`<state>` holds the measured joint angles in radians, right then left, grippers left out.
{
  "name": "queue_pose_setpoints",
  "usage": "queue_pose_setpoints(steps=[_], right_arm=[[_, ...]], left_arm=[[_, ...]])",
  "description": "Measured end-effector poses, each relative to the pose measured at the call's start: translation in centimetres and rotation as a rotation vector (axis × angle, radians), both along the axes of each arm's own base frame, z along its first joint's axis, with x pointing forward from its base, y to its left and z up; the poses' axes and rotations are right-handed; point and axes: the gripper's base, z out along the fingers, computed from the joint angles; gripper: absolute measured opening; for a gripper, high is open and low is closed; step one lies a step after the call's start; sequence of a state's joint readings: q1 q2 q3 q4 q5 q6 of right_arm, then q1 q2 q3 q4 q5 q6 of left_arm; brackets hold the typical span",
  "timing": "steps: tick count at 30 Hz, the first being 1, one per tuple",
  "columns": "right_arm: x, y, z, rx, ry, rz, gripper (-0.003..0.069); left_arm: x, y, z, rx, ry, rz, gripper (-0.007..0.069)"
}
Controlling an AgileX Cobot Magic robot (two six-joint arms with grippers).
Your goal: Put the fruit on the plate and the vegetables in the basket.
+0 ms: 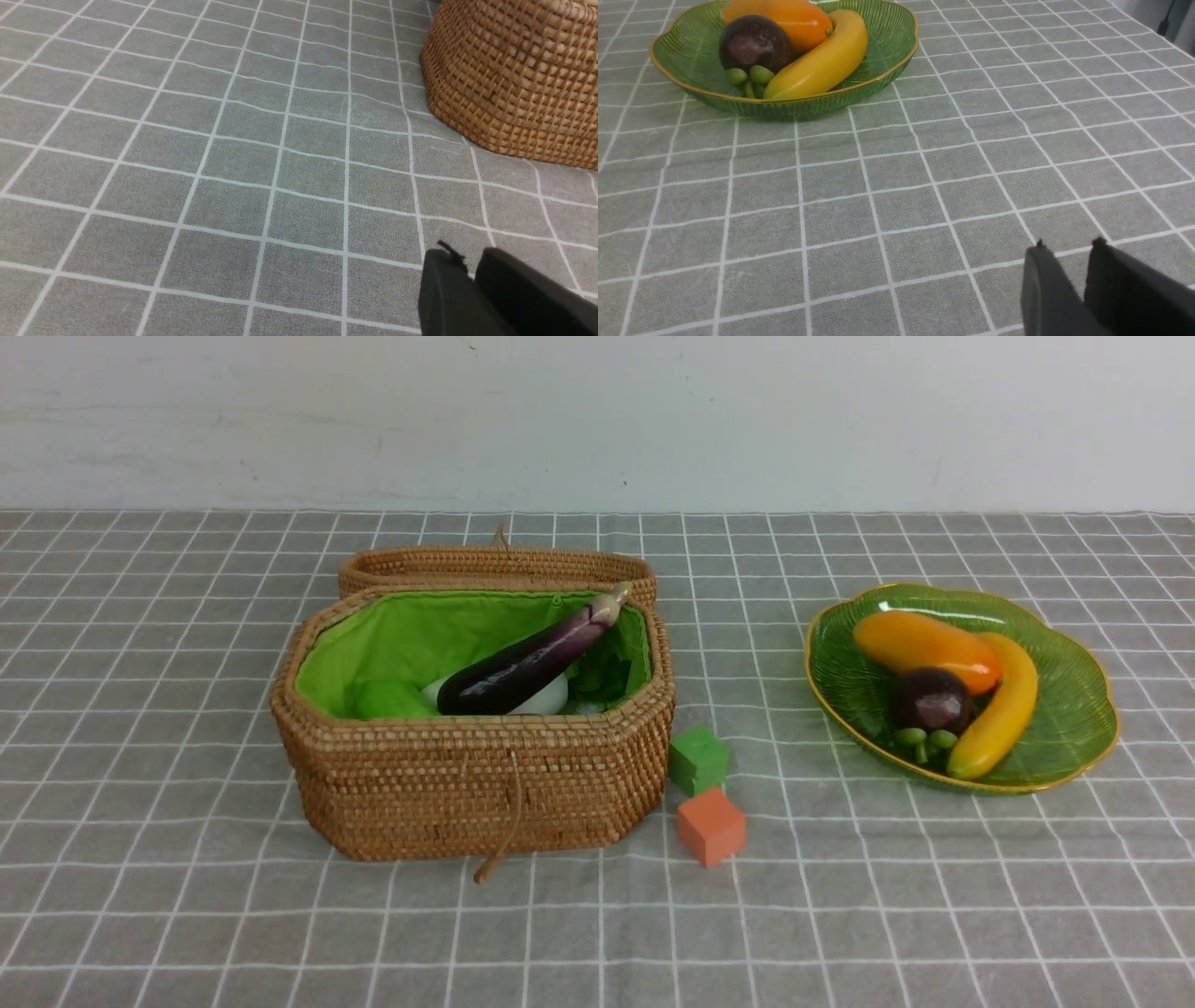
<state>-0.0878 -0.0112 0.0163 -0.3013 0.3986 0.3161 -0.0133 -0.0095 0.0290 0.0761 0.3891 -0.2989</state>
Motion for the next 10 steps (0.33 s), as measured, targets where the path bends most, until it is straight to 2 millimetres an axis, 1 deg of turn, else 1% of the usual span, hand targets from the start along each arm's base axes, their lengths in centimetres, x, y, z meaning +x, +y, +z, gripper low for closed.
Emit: queue_pose_setpoints(steps=[10], right_arm=[[0.00, 0.00, 0.01, 0.000, -0.001, 0.000, 0.0166]], left_arm=[[0.00, 0.00, 0.00, 0.000, 0.000, 0.000, 0.0106]])
